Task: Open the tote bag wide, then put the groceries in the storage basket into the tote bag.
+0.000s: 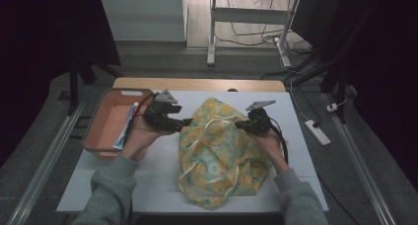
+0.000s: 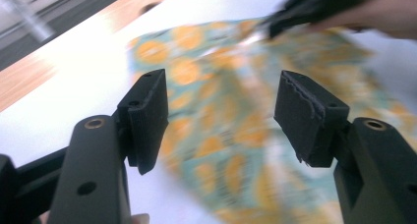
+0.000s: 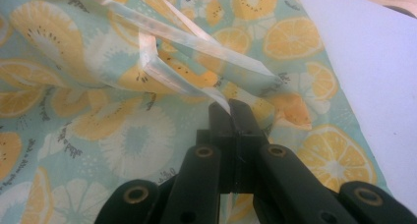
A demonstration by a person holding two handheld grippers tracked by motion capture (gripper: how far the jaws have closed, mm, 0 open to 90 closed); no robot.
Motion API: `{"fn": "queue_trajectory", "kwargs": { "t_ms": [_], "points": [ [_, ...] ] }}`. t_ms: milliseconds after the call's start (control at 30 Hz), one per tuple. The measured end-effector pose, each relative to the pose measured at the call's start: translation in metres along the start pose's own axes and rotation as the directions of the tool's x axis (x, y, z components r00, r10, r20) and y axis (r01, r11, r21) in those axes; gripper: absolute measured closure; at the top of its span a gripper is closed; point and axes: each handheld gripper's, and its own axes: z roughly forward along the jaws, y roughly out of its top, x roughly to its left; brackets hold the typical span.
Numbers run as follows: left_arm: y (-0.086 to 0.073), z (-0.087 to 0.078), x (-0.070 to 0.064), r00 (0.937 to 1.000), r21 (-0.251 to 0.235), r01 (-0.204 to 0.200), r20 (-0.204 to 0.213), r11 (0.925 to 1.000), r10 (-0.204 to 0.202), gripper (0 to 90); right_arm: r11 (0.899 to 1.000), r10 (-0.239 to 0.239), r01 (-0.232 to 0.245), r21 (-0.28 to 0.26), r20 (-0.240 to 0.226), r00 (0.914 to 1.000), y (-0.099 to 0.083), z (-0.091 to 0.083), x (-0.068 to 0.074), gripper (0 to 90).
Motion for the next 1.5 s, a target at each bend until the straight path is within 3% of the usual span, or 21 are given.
{"fn": "queue_trajectory", "kwargs": {
  "t_ms": [133, 300, 467, 567, 633, 700, 733, 867, 900, 967, 1100, 1133, 1267, 1300, 1367, 1500],
  "points": [
    [-0.011, -0.009, 0.024, 0.9976, 0.006, 0.065, -0.026, 0.9979, -0.065, 36.3, 1.0, -0.002, 0.002, -0.003, 0.002, 1.0, 0.0, -0.001, 0.0, 89.3],
    [-0.021, -0.015, 0.045, 0.9874, 0.049, 0.103, -0.125, 0.9935, -0.096, 35.2, 1.0, -0.005, 0.005, -0.008, 0.005, 1.0, 0.0, -0.003, 0.001, 89.3],
    [-0.037, -0.014, 0.072, 0.9641, 0.098, 0.18, -0.215, 0.9787, -0.156, 34.1, 1.0, -0.005, 0.005, -0.013, 0.007, 1.0, 0.0, -0.007, 0.001, 89.3],
    [-0.049, -0.011, 0.09, 0.9406, 0.12, 0.243, -0.272, 0.9626, -0.203, 34.0, 1.0, -0.003, 0.003, -0.012, 0.006, 1.0, 0.0, -0.007, 0.001, 89.3],
    [-0.056, -0.008, 0.099, 0.9328, 0.132, 0.27, -0.282, 0.9539, -0.225, 34.0, 1.0, -0.003, 0.003, -0.011, 0.006, 1.0, -0.001, -0.007, 0.001, 89.3],
    [-0.063, -0.002, 0.108, 0.9179, 0.161, 0.296, -0.32, 0.9413, -0.234, 34.0, 1.0, -0.001, 0.001, -0.009, 0.005, 1.0, -0.001, -0.007, 0.0, 89.3],
    [-0.065, 0.0, 0.111, 0.9141, 0.173, 0.307, -0.327, 0.9358, -0.24, 34.0, 1.0, -0.003, 0.003, -0.008, 0.006, 1.0, -0.001, -0.006, 0.0, 89.3],
    [-0.08, 0.016, 0.127, 0.8867, 0.248, 0.37, -0.382, 0.8955, -0.261, 33.2, 1.0, -0.004, 0.004, 0.0, 0.003, 1.0, -0.001, -0.004, 0.001, 89.3],
    [-0.084, 0.019, 0.13, 0.8842, 0.259, 0.381, -0.383, 0.8874, -0.268, 33.2, 1.0, -0.006, 0.006, 0.0, 0.003, 1.0, -0.001, -0.004, 0.002, 89.3],
    [-0.089, 0.025, 0.135, 0.8828, 0.274, 0.392, -0.38, 0.8782, -0.276, 33.3, 1.0, -0.009, 0.009, -0.001, 0.003, 1.0, -0.001, -0.003, 0.002, 89.3],
    [-0.097, 0.033, 0.141, 0.8713, 0.307, 0.419, -0.4, 0.8545, -0.284, 33.4, 1.0, -0.005, 0.005, 0.0, 0.002, 1.0, -0.002, -0.004, 0.002, 89.3],
    [-0.099, 0.035, 0.142, 0.8671, 0.319, 0.428, -0.408, 0.8457, -0.285, 33.4, 1.0, -0.002, 0.002, 0.001, 0.003, 1.0, -0.002, -0.004, 0.002, 89.3],
    [-0.108, 0.044, 0.147, 0.8643, 0.365, 0.458, -0.396, 0.8105, -0.31, 34.1, 1.0, -0.002, 0.002, 0.001, 0.004, 1.0, -0.002, -0.004, 0.001, 89.3],
    [-0.109, 0.046, 0.148, 0.8598, 0.371, 0.466, -0.405, 0.8034, -0.311, 34.2, 1.0, -0.002, 0.002, 0.002, 0.004, 1.0, -0.003, -0.004, 0.001, 89.3],
    [-0.111, 0.047, 0.15, 0.8517, 0.367, 0.482, -0.41, 0.7957, -0.326, 37.7, 1.0, -0.004, 0.004, 0.002, 0.003, 1.0, -0.003, -0.004, 0.001, 89.3],
    [-0.113, 0.043, 0.154, 0.8401, 0.346, 0.508, -0.4, 0.7887, -0.366, 45.4, 1.0, -0.002, 0.002, 0.0, 0.004, 1.0, -0.003, -0.004, 0.0, 89.3]
  ]
}}
